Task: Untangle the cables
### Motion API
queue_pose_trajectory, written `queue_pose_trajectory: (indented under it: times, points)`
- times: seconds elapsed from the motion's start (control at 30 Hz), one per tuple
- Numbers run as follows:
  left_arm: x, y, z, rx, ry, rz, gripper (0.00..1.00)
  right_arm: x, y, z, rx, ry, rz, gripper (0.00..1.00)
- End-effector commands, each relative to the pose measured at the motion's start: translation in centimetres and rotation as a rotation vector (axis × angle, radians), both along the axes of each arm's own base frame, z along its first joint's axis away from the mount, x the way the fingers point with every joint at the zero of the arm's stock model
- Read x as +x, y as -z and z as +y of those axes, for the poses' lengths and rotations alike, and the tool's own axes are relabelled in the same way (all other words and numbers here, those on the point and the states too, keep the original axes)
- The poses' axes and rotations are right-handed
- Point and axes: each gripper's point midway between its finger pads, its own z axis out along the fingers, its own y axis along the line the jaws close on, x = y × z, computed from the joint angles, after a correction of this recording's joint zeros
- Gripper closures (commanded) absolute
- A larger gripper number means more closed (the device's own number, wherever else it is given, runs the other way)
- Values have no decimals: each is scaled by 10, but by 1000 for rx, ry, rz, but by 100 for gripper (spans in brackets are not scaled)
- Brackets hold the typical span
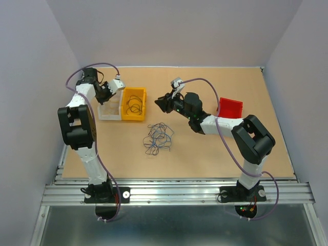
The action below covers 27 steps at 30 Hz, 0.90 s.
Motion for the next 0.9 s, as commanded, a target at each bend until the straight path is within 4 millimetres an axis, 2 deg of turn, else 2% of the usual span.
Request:
queue_pose_trajectory:
  times: [0.0, 0.17, 0.2, 0.27, 0.3, 0.33, 0.37, 0.43, 0.53, 0.63, 0.67, 0.73, 0.83, 0.87]
  points:
    - [11, 8, -9, 25, -38, -17, 100, 0, -26, -6, 49, 9, -59, 66]
    - [20, -7, -11, 19, -68, -75, 98, -1, -27, -8, 47, 12, -65, 66]
    - [20, -8, -11, 20, -74, -81, 91, -1, -25, -9, 44, 17, -64, 66]
    - [21, -21, -11, 19, -78, -116, 85, -1, -28, -11, 45, 20, -67, 66]
    - [18, -22, -12, 15, -75, -117, 78, 0, -25, -13, 40, 25, -64, 66]
    - [18, -33, -13, 12, -76, -146, 75, -1, -27, -13, 44, 25, -66, 66]
    - [19, -32, -12, 11, -77, -150, 71, -1, -28, -15, 45, 26, -67, 65]
    - [15, -46, -13, 2, -93, -182, 57, -2, -26, -18, 42, 31, -61, 65]
    - [9, -61, -14, -7, -100, -205, 45, -5, -31, -22, 44, 37, -66, 64]
    - [2, -70, -14, -6, -112, -207, 44, -10, -37, -32, 42, 56, -70, 63]
    - [-3, -76, -14, -4, -112, -209, 43, -12, -32, -34, 28, 57, -58, 62]
    - [-9, -82, -14, -10, -125, -216, 39, -17, -37, -38, 23, 56, -55, 60]
    - [-20, -105, -23, -71, -143, -276, 25, -21, -22, -37, -57, 33, 26, 51]
    - [-24, -125, -27, -111, -163, -329, 16, -24, 2, -40, -128, 34, 116, 48]
